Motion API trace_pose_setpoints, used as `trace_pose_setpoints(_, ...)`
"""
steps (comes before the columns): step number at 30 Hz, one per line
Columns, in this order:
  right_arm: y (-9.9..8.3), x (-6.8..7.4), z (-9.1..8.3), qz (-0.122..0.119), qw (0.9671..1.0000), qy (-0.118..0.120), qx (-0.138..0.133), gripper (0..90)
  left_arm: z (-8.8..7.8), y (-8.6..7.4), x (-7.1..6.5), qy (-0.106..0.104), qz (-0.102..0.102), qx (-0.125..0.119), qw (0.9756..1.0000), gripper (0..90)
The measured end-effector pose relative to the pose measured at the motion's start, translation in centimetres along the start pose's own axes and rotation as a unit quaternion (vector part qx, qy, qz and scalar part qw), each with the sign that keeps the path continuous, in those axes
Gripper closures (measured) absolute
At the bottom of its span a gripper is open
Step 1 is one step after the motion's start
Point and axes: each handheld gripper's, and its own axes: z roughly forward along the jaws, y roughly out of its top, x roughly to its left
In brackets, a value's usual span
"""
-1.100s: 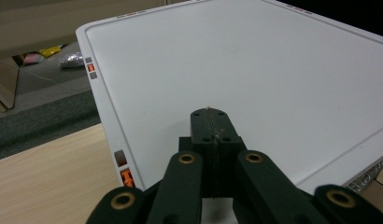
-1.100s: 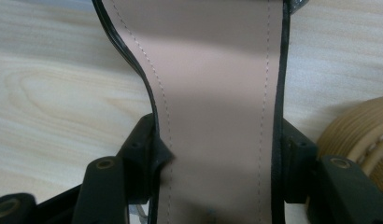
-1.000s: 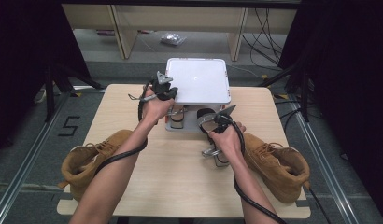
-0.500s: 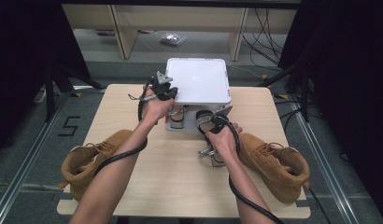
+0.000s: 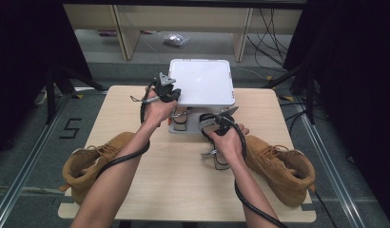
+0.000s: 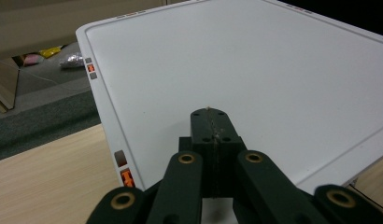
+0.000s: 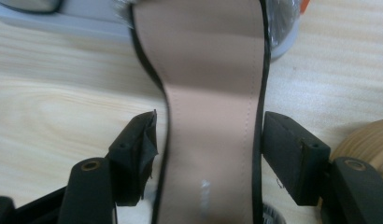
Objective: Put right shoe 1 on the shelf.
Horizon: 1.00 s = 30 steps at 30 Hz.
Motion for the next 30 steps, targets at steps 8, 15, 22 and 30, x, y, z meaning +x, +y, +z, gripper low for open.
trace_pose_setpoints(8,-0.7,-0.5,-2.6,-0.034,0.9979,0.035,-0.044,54.8,0.0,0.0,-0.1,0.002,0.003,0.0,1.0,89.5)
trace_pose_setpoints(15,-1.8,-1.6,-4.7,-0.06,0.9942,0.056,-0.069,85.8,0.0,0.0,0.0,0.001,0.003,0.0,1.0,89.5)
trace_pose_setpoints(22,-3.5,-1.9,-6.2,-0.07,0.9946,0.058,-0.051,90.0,0.0,0.0,-0.1,0.002,0.004,0.0,1.0,89.4)
trace_pose_setpoints(30,-6.4,-2.4,-6.7,-0.091,0.9936,0.064,-0.021,90.0,0.0,0.0,-0.1,0.005,0.007,0.0,1.0,89.5)
